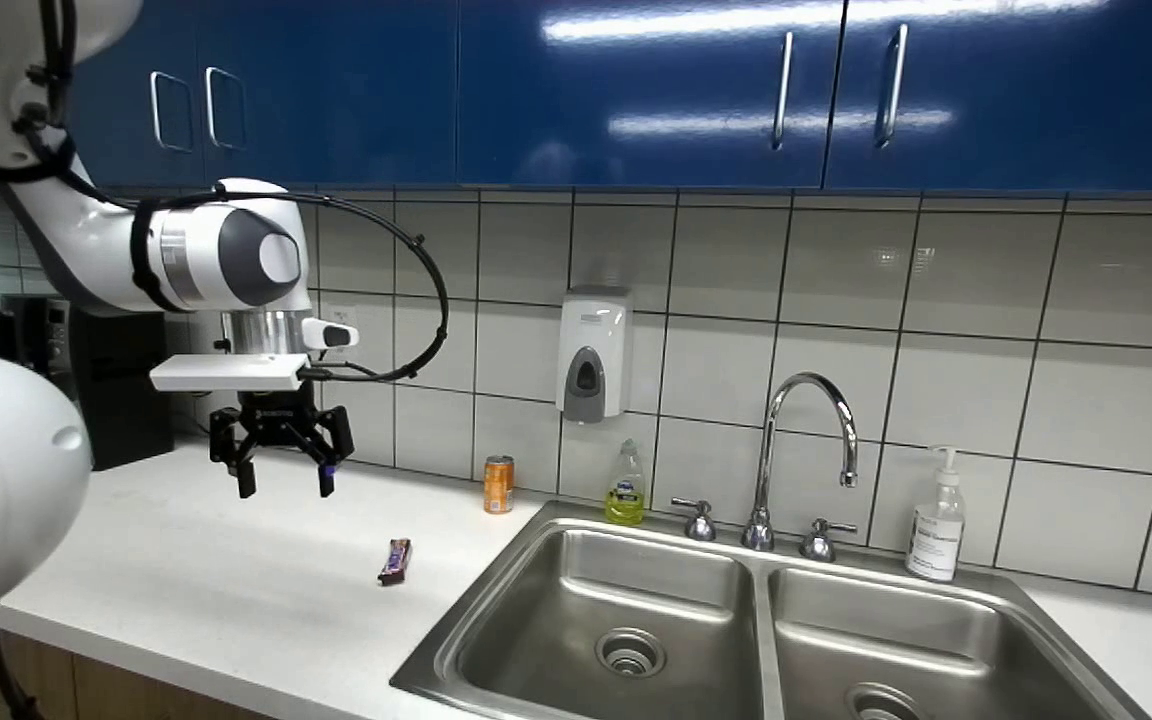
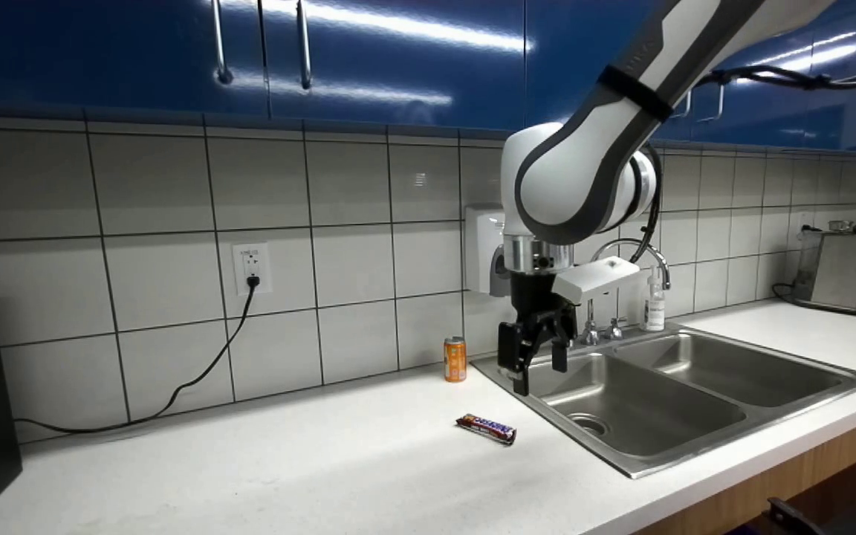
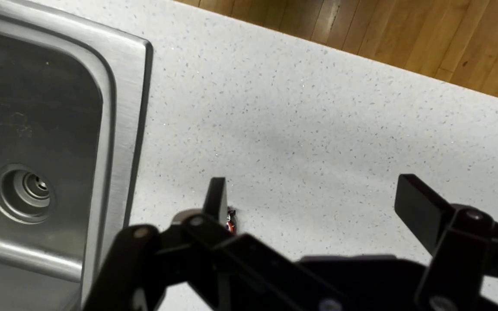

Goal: Put the candy bar into the sink

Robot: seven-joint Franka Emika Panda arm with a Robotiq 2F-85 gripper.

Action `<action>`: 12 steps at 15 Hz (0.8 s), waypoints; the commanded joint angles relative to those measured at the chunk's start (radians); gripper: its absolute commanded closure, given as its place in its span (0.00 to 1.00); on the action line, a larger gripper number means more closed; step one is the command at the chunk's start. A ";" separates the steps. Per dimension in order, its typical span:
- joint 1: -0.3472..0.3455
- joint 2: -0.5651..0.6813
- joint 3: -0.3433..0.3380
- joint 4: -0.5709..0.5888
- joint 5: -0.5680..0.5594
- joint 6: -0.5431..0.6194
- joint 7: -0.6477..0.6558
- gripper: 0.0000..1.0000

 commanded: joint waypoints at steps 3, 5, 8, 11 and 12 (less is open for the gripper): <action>-0.020 0.202 -0.002 0.121 -0.065 0.078 -0.002 0.00; -0.022 0.278 -0.009 0.173 -0.086 0.093 0.004 0.00; -0.020 0.381 -0.030 0.255 -0.110 0.101 0.003 0.00; -0.017 0.480 -0.057 0.344 -0.117 0.095 -0.002 0.00; -0.015 0.510 -0.066 0.371 -0.122 0.094 0.001 0.00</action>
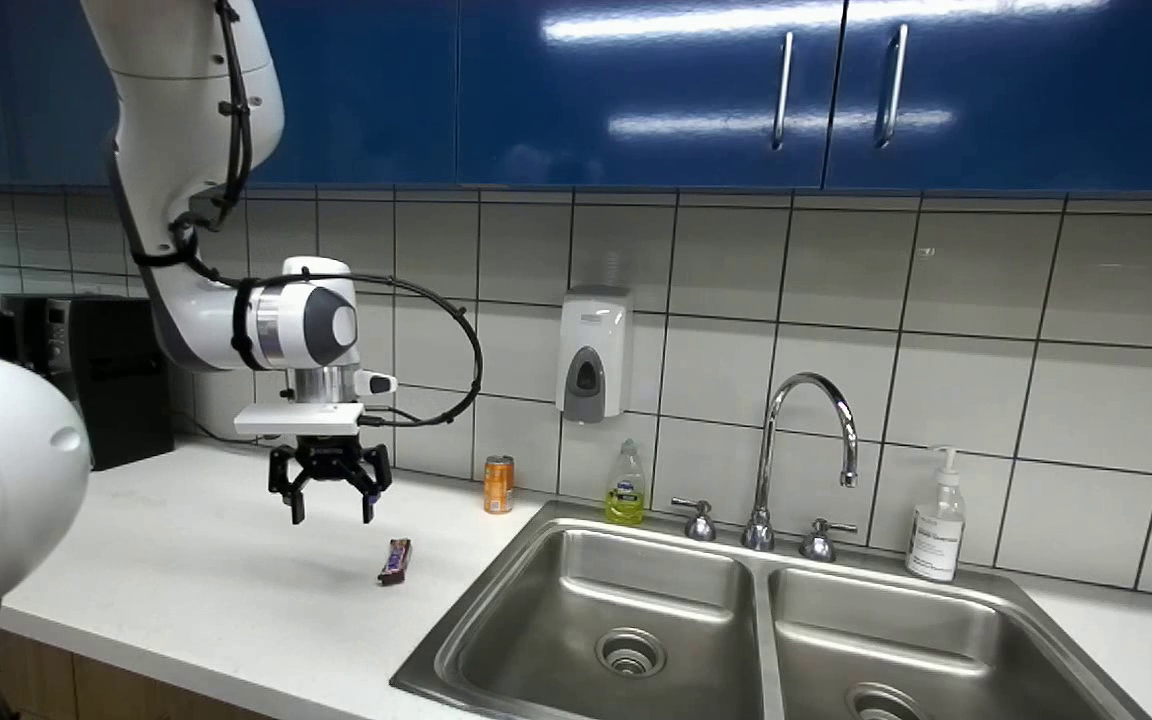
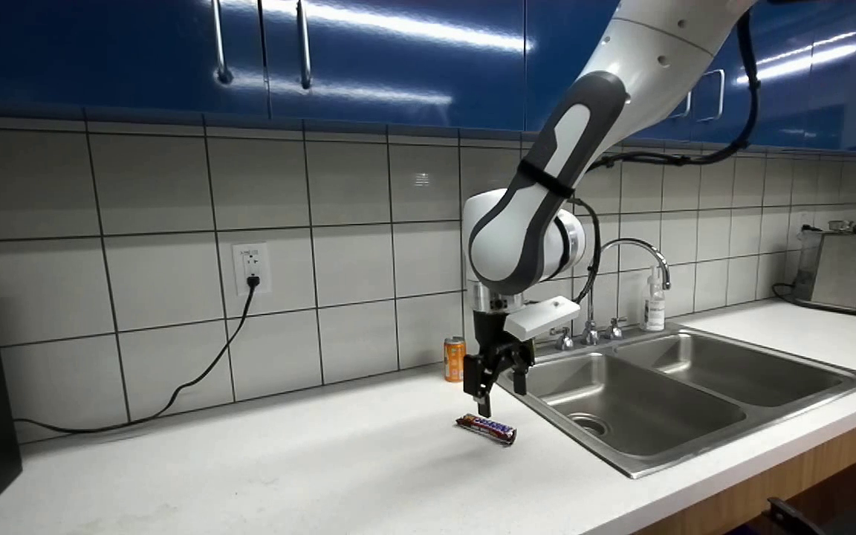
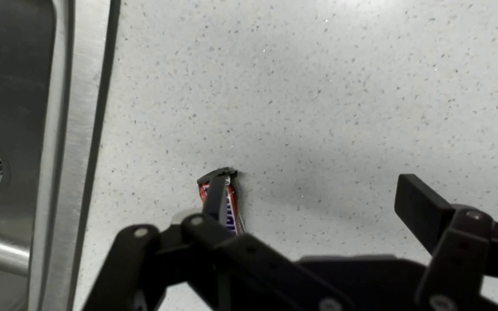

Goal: Put the candy bar into the sink

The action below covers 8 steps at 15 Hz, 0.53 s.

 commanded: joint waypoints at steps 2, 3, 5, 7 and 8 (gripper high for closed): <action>-0.007 0.155 -0.028 0.153 -0.022 -0.008 -0.006 0.00; -0.006 0.181 -0.035 0.178 -0.022 -0.011 -0.006 0.00; -0.004 0.225 -0.048 0.222 -0.024 -0.014 -0.004 0.00; -0.002 0.262 -0.061 0.260 -0.024 -0.015 -0.001 0.00; -0.002 0.222 -0.050 0.205 -0.004 -0.002 0.001 0.00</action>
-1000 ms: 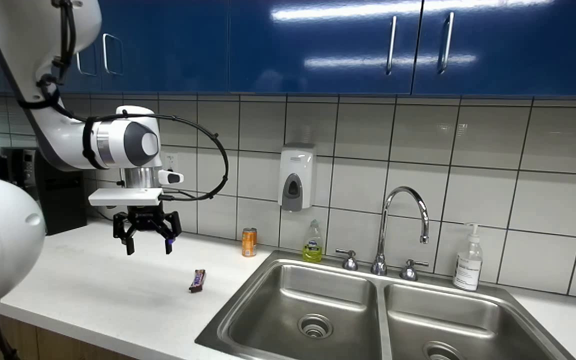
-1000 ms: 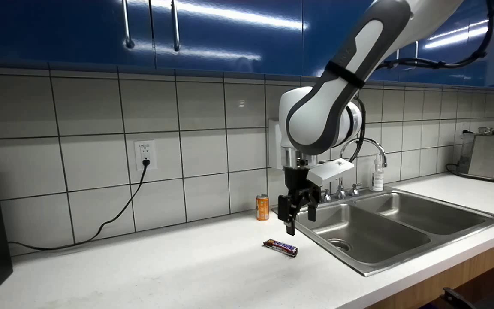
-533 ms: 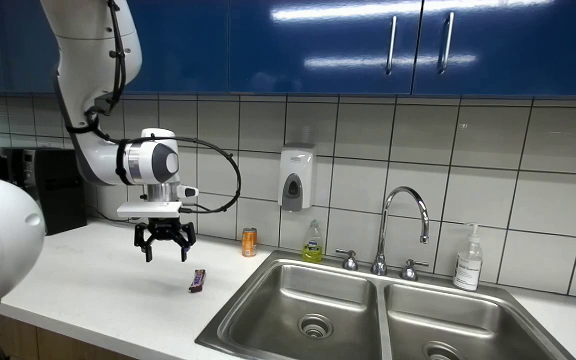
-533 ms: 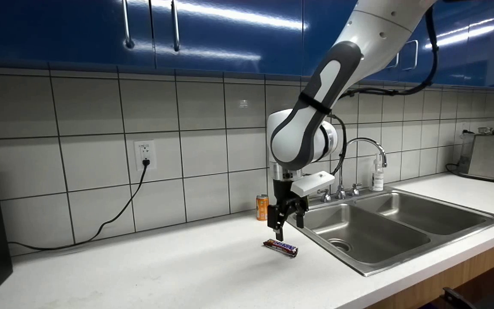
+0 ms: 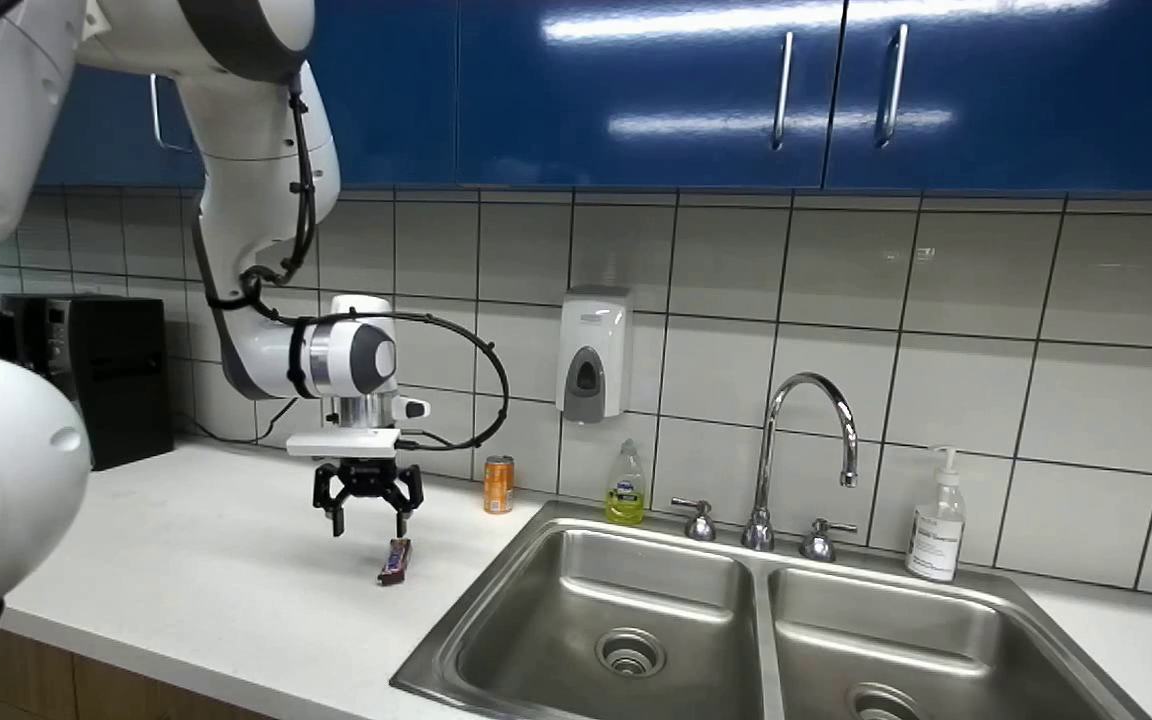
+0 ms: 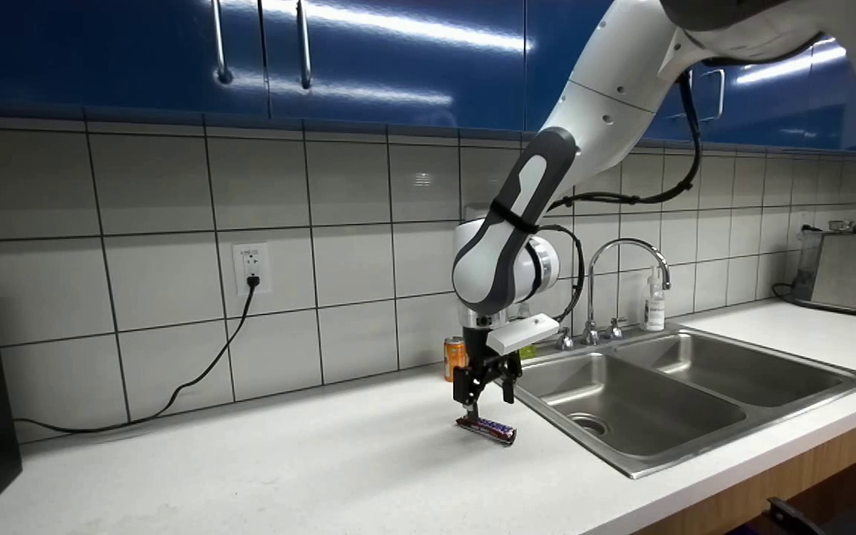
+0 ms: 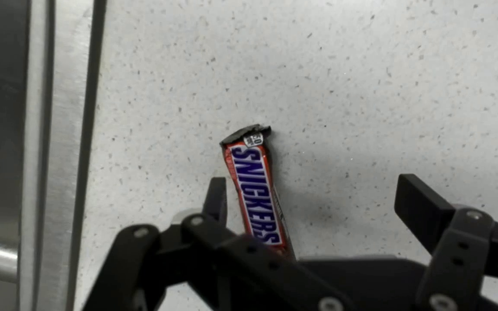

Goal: Put the candy bar into the sink

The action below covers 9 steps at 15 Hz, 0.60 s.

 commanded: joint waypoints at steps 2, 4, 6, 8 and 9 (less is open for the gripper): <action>-0.002 0.029 -0.005 0.030 -0.001 -0.002 0.001 0.00; -0.002 0.039 -0.006 0.040 -0.001 -0.002 0.001 0.00; -0.002 0.039 -0.006 0.042 -0.001 -0.002 0.001 0.00; -0.023 0.043 0.017 0.039 0.020 -0.002 -0.058 0.00; -0.040 0.044 0.036 0.036 0.040 0.000 -0.101 0.00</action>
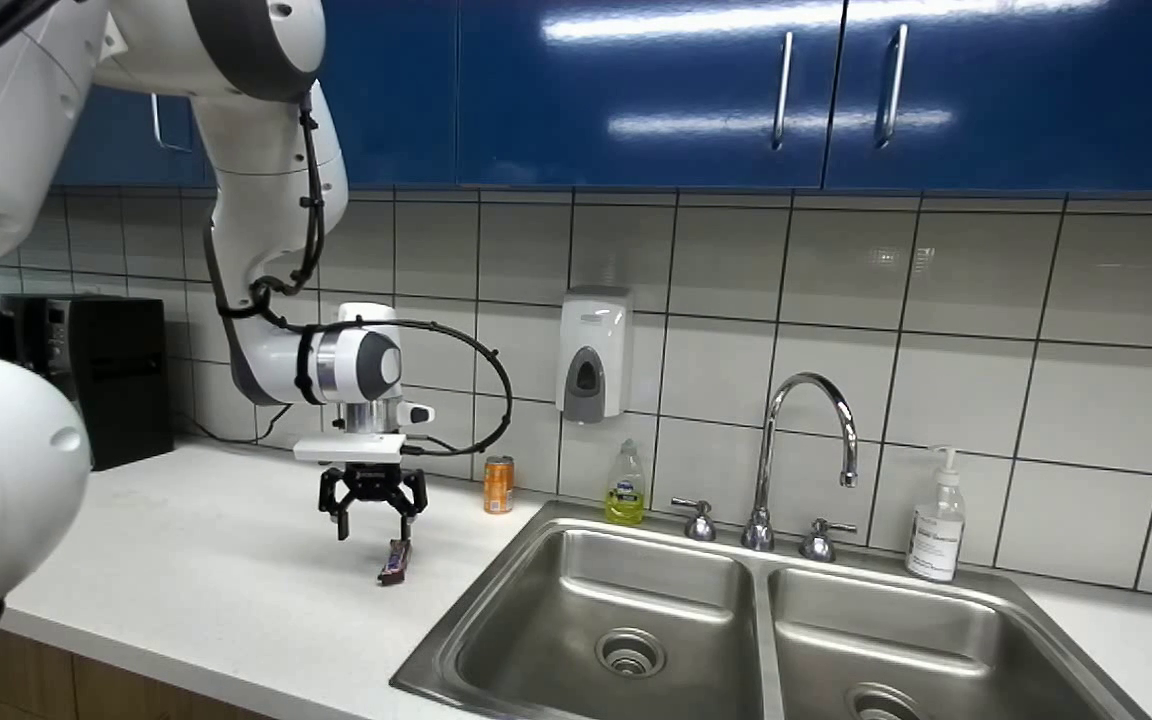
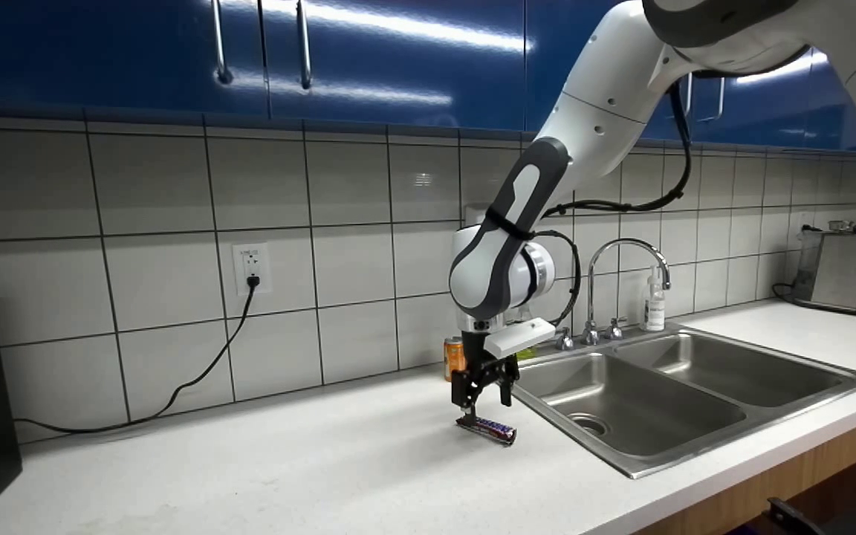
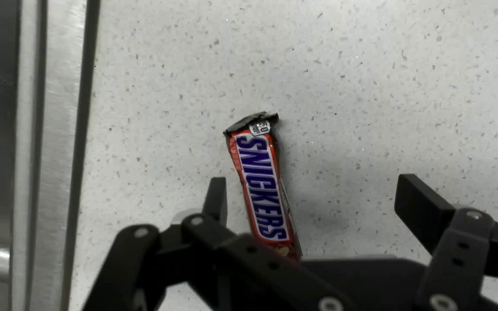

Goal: Put the candy bar into the sink

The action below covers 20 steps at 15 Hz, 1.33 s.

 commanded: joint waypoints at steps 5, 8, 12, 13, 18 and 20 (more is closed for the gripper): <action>-0.065 0.012 0.064 -0.006 0.054 0.007 -0.206 0.00; -0.072 0.020 0.059 -0.001 0.050 0.014 -0.220 0.00; -0.076 0.035 0.055 0.010 0.041 0.016 -0.235 0.00; -0.076 0.038 0.054 0.012 0.039 0.017 -0.236 0.00; -0.076 0.063 0.052 0.028 0.033 0.030 -0.240 0.00; -0.074 0.073 0.048 0.037 0.027 0.038 -0.238 0.00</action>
